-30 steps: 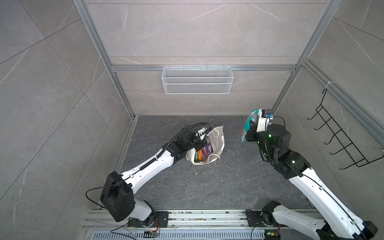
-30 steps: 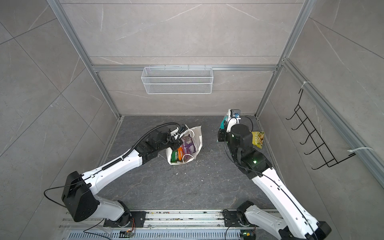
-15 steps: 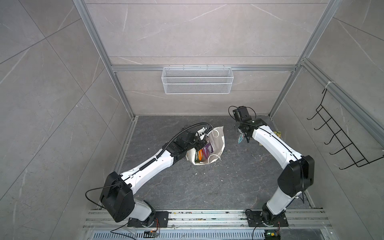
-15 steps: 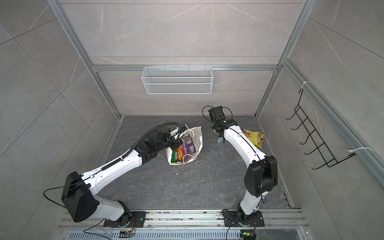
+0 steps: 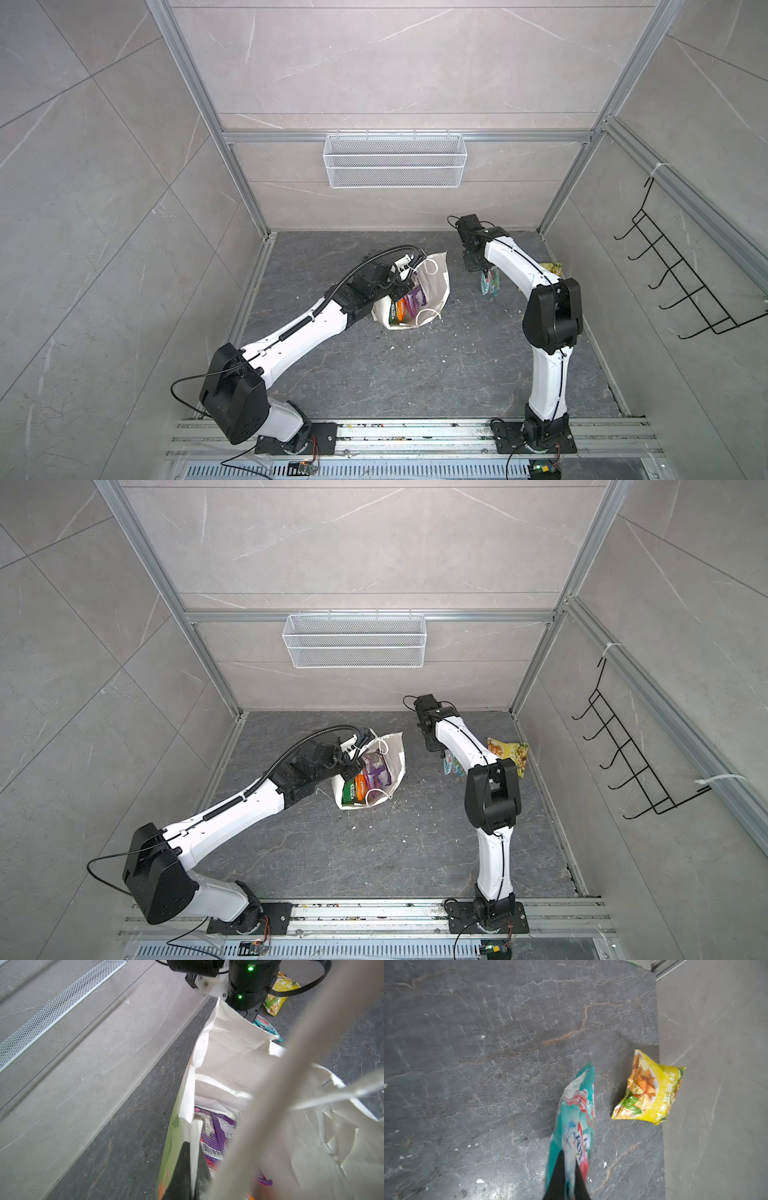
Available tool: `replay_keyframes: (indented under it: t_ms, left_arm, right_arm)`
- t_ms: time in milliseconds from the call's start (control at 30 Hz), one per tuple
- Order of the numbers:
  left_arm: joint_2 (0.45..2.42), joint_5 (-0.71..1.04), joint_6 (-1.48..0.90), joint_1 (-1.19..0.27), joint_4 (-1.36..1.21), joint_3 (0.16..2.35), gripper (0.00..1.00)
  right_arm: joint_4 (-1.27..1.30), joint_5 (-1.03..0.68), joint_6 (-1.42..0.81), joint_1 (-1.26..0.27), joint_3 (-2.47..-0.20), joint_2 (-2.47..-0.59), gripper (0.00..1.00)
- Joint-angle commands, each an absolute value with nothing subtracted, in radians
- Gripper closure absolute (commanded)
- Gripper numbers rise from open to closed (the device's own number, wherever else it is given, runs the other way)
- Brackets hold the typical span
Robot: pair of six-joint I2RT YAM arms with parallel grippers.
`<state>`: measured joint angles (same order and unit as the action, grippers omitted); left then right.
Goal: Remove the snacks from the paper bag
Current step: 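Carry the teal candy packet beside the yellow chip packet with the right gripper, then lower and release the teal candy packet onto the table with the right gripper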
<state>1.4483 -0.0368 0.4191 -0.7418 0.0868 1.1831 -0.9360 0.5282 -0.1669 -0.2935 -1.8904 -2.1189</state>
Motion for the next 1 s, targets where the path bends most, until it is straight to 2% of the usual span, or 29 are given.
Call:
replay_keyframes:
  t_ms: [0, 67, 167, 367, 433, 467, 533, 733, 967]
  left_arm:
    - [1.454, -0.040, 0.431, -0.747, 0.053, 1.223, 1.00]
    - [1.456, -0.041, 0.434, -0.747, 0.049, 1.224, 1.00]
    - [1.454, -0.046, 0.438, -0.747, 0.052, 1.227, 1.00]
    - [1.451, -0.061, 0.449, -0.746, 0.055, 1.233, 1.00]
    - [1.451, -0.062, 0.450, -0.746, 0.051, 1.233, 1.00]
    - [1.453, -0.063, 0.450, -0.744, 0.049, 1.233, 1.00]
    - [1.458, -0.060, 0.450, -0.743, 0.045, 1.231, 1.00]
    - [1.478, -0.045, 0.456, -0.741, 0.042, 1.242, 1.00]
    - [1.499, -0.031, 0.451, -0.741, 0.040, 1.247, 1.00]
  right_arm:
    - [-0.976, 0.486, -0.195, -0.296, -1.971, -2.181, 0.71]
    - [-0.995, 0.453, -0.199, -0.295, -2.016, -2.217, 0.64]
    - [-1.024, 0.411, -0.221, -0.295, -2.069, -2.241, 0.59]
    - [-0.929, 0.213, -0.233, -0.268, -1.980, -2.110, 0.46]
    - [-0.914, 0.180, -0.213, -0.262, -1.926, -2.067, 0.31]
    - [-0.899, 0.177, -0.204, -0.259, -1.881, -2.043, 0.20]
    - [-0.851, 0.177, -0.201, -0.243, -1.785, -1.993, 0.09]
    - [-0.747, 0.061, -0.225, -0.129, -1.571, -1.931, 0.04]
    - [-0.745, 0.141, -0.201, -0.124, -1.562, -2.002, 0.10]
